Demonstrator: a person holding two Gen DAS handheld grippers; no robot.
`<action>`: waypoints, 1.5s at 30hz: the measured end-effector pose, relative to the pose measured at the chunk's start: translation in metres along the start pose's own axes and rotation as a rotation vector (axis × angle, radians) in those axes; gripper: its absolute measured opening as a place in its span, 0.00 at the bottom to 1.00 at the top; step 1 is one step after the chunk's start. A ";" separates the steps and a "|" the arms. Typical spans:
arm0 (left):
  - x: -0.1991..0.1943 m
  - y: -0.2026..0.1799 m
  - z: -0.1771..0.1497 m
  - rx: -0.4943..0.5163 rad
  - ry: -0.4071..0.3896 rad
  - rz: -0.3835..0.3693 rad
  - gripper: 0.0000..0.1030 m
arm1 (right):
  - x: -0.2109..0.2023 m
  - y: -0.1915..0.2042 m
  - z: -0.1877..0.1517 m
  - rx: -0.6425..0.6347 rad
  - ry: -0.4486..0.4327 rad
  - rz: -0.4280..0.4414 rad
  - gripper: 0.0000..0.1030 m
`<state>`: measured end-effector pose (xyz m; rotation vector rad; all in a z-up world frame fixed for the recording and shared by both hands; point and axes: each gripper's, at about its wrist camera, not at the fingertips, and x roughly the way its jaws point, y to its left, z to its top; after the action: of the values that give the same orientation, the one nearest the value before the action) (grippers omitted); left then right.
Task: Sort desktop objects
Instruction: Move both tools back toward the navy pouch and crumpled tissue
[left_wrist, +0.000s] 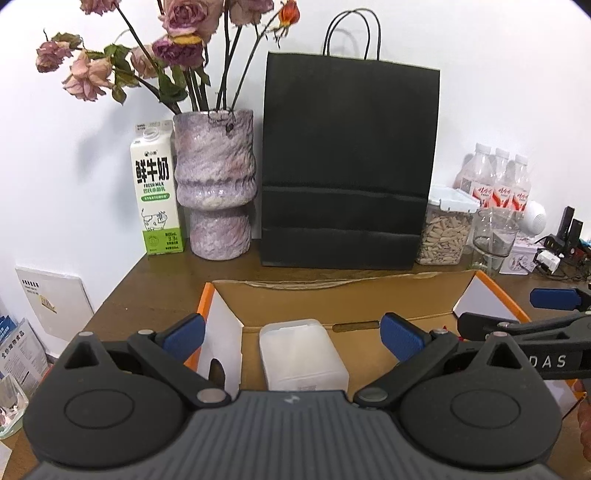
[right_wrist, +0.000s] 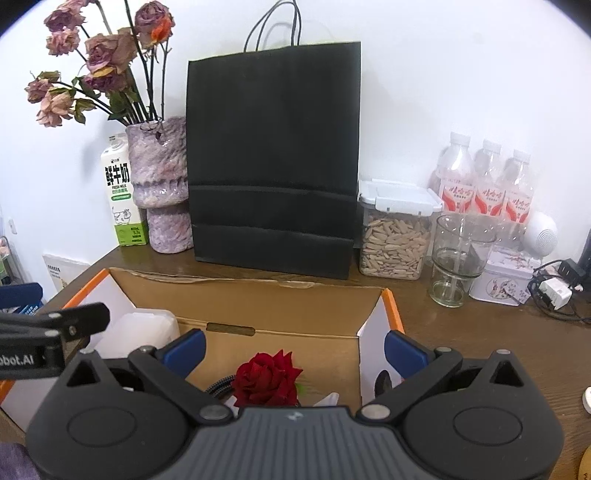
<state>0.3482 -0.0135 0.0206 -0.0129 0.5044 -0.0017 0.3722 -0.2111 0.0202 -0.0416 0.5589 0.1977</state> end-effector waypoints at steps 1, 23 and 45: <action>-0.003 0.000 0.000 0.000 -0.005 0.000 1.00 | -0.003 0.000 -0.001 -0.004 -0.004 0.001 1.00; -0.098 0.036 -0.034 0.005 -0.103 0.033 1.00 | -0.087 0.020 -0.041 -0.093 -0.062 -0.009 1.00; -0.148 0.102 -0.117 -0.078 0.010 0.097 1.00 | -0.112 0.035 -0.121 -0.077 0.092 -0.047 1.00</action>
<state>0.1622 0.0878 -0.0113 -0.0649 0.5149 0.1124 0.2090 -0.2075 -0.0218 -0.1394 0.6407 0.1718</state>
